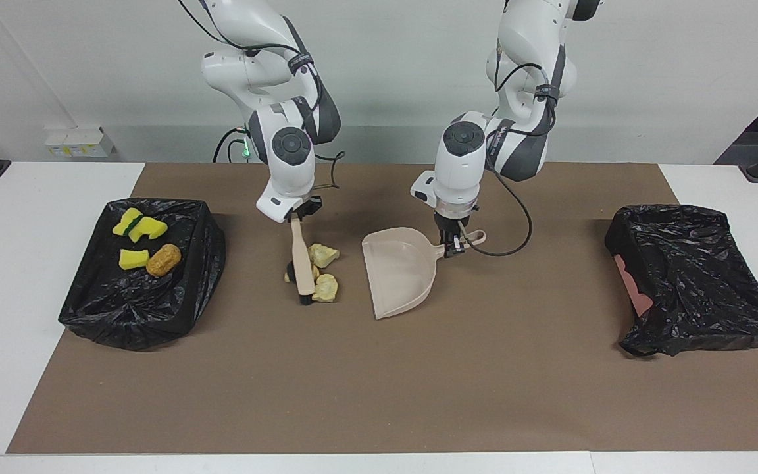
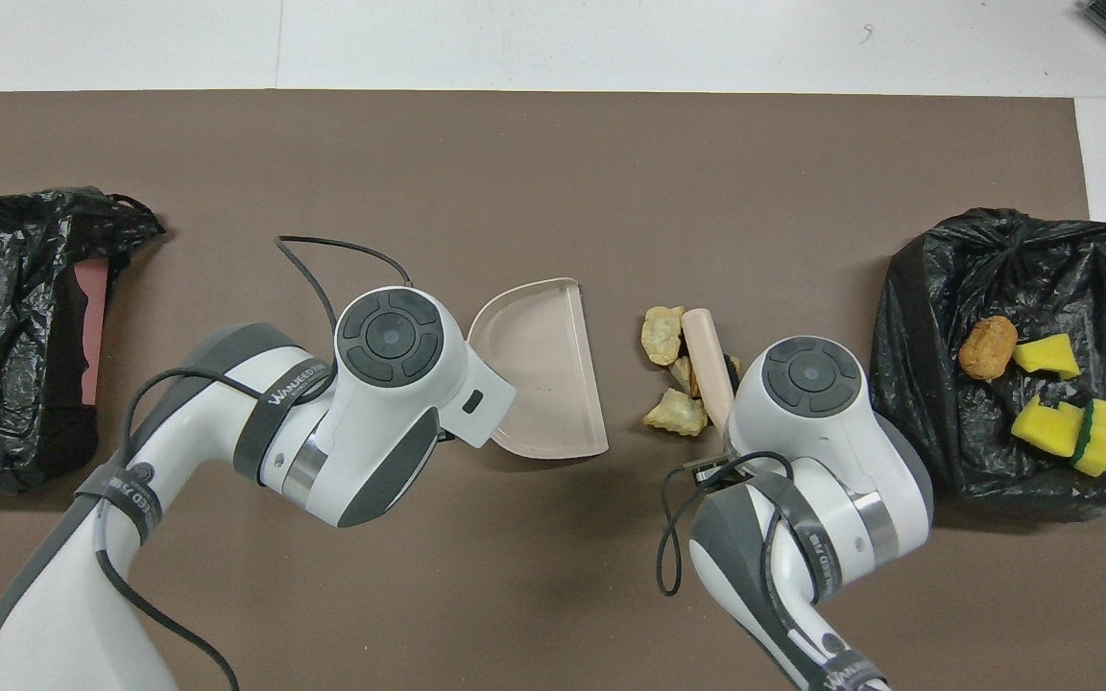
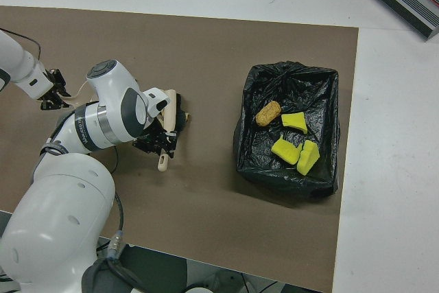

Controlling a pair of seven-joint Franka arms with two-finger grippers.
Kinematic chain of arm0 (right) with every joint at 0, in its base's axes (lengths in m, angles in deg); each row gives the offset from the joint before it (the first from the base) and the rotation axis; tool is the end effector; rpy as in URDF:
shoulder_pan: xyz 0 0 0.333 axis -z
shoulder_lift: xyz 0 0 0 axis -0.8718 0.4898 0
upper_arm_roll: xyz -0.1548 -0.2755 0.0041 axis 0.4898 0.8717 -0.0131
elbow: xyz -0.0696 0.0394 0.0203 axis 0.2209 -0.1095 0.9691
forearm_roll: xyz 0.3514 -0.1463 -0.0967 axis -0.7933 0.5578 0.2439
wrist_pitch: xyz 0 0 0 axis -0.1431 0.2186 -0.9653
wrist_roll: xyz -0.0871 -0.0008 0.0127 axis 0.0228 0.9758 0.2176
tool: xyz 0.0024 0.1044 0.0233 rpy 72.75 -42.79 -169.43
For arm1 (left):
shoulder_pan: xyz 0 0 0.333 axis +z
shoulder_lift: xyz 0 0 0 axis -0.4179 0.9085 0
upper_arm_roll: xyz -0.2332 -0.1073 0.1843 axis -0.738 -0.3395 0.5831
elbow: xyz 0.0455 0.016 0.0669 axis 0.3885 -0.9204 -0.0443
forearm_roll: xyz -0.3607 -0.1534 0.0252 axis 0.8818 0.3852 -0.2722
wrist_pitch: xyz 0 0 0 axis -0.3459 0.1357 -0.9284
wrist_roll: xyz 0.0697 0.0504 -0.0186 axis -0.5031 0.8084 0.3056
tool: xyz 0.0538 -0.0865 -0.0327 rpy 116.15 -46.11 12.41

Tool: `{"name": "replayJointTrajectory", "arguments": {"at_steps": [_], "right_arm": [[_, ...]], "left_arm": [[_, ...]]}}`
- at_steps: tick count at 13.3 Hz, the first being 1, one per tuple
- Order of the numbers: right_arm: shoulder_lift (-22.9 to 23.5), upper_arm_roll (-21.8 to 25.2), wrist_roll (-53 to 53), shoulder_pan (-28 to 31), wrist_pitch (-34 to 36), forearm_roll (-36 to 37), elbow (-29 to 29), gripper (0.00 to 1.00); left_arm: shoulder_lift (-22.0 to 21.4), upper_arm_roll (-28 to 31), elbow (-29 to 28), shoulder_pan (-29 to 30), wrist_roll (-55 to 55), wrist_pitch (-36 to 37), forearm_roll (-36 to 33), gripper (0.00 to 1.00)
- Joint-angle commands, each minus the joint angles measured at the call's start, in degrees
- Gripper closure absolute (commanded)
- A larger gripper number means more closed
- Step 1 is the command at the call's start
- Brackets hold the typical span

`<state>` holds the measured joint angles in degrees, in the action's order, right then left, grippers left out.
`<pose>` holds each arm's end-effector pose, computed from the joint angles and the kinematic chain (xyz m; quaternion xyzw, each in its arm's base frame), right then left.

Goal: Sweep and dump trash in bin
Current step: 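Brush the bread scraps into the dustpan held by the left gripper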

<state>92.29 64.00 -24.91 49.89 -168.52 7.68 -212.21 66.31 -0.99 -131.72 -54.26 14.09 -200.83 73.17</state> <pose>0.4596 0.1907 0.3293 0.9840 0.1028 -0.1406 0.0363 0.5005 -0.3279 0.3725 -0.7439 0.6679 0.0071 0.0227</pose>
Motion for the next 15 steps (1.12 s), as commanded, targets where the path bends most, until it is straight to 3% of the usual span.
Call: {"name": "replayJointTrajectory", "arguments": {"at_steps": [1,4,8,10,13,15], "right_arm": [[2.2,-0.5,-3.6,-1.5,-2.9,-9.1,1.3,1.00],[4.2,-0.7,-5.5,-4.2,-4.8,-20.6,5.4,1.00],[6.9,-0.8,-3.3,-5.4,-1.0,-26.0,14.1,1.00],[5.3,0.0,-2.2,-3.9,5.9,-24.8,16.7,1.00],[1.5,0.1,0.8,-1.1,13.5,-16.0,16.8,1.00],[-2.0,-0.4,6.4,-1.3,15.0,-8.1,11.7,1.00]], "left_arm": [[-2.1,0.6,-4.5,-2.2,0.5,-4.0,0.3,1.00],[-1.7,0.5,-5.2,-2.8,0.5,-5.7,0.3,1.00],[-1.6,0.5,-5.9,-2.7,0.2,-8.7,0.4,1.00],[-1.7,0.5,-6.4,-2.3,-0.6,-8.9,0.4,1.00],[-1.5,0.6,-5.7,-1.1,-1.8,-8.5,0.4,1.00],[-1.9,0.6,-5.0,-0.1,-3.7,-6.7,0.5,1.00]]}}
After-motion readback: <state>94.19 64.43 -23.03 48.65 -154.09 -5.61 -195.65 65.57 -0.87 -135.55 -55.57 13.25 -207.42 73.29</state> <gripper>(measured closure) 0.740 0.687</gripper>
